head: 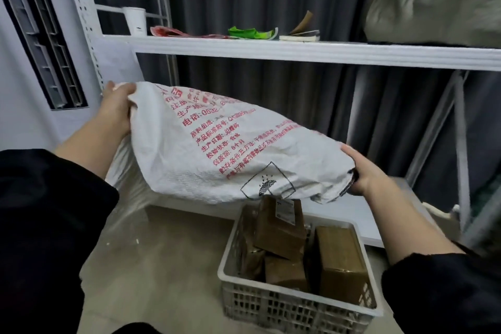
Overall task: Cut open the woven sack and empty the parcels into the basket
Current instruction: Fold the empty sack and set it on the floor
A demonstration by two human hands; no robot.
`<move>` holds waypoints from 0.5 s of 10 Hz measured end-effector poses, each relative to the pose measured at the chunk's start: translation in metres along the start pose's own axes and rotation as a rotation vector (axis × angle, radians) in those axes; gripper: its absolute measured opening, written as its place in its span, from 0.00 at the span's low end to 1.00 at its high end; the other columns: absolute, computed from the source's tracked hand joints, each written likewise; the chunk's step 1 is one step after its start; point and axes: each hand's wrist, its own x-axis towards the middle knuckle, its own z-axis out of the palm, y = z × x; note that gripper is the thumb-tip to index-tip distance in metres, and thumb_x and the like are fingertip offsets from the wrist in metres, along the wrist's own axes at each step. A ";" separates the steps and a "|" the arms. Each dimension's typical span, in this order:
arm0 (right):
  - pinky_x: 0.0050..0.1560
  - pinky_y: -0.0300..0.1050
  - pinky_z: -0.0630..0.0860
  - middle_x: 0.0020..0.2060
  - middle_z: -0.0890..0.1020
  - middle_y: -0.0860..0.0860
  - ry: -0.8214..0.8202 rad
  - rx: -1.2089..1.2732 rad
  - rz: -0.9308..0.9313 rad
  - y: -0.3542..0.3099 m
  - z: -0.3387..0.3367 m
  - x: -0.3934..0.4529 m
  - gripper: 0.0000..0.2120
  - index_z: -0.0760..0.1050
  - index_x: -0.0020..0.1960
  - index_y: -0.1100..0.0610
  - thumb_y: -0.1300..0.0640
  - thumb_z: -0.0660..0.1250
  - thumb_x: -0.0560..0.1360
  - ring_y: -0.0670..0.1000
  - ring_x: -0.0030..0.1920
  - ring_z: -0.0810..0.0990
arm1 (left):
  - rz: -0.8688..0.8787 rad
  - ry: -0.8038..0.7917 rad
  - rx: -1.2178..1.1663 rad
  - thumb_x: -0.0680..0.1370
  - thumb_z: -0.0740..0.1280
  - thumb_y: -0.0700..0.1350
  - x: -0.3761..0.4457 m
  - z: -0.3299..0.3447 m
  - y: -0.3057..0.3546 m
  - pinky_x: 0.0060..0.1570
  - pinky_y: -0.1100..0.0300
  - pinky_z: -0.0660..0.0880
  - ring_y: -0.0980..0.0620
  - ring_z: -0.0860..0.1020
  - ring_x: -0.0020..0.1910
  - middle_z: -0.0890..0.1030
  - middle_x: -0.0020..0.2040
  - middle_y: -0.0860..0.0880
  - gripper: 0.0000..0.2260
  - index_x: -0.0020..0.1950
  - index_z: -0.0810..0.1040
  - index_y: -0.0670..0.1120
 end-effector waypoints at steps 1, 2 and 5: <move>0.38 0.49 0.76 0.41 0.83 0.58 0.126 0.209 0.076 0.020 -0.019 0.005 0.19 0.77 0.49 0.58 0.42 0.63 0.74 0.59 0.39 0.82 | 0.021 0.043 0.015 0.77 0.62 0.36 -0.028 0.009 0.011 0.55 0.54 0.75 0.45 0.75 0.63 0.66 0.72 0.41 0.29 0.76 0.56 0.43; 0.25 0.43 0.78 0.36 0.85 0.56 0.174 0.242 0.127 0.031 -0.033 0.016 0.10 0.76 0.46 0.60 0.52 0.66 0.73 0.56 0.25 0.82 | 0.046 0.045 0.028 0.78 0.61 0.35 -0.032 0.008 0.011 0.57 0.53 0.73 0.47 0.73 0.64 0.60 0.75 0.44 0.33 0.78 0.50 0.49; 0.48 0.47 0.72 0.57 0.79 0.61 0.870 -0.666 -0.107 0.052 -0.084 0.025 0.13 0.75 0.61 0.61 0.61 0.61 0.77 0.62 0.57 0.78 | 0.062 0.026 0.048 0.77 0.56 0.31 -0.038 0.021 0.000 0.46 0.54 0.77 0.49 0.76 0.52 0.64 0.71 0.46 0.31 0.77 0.55 0.53</move>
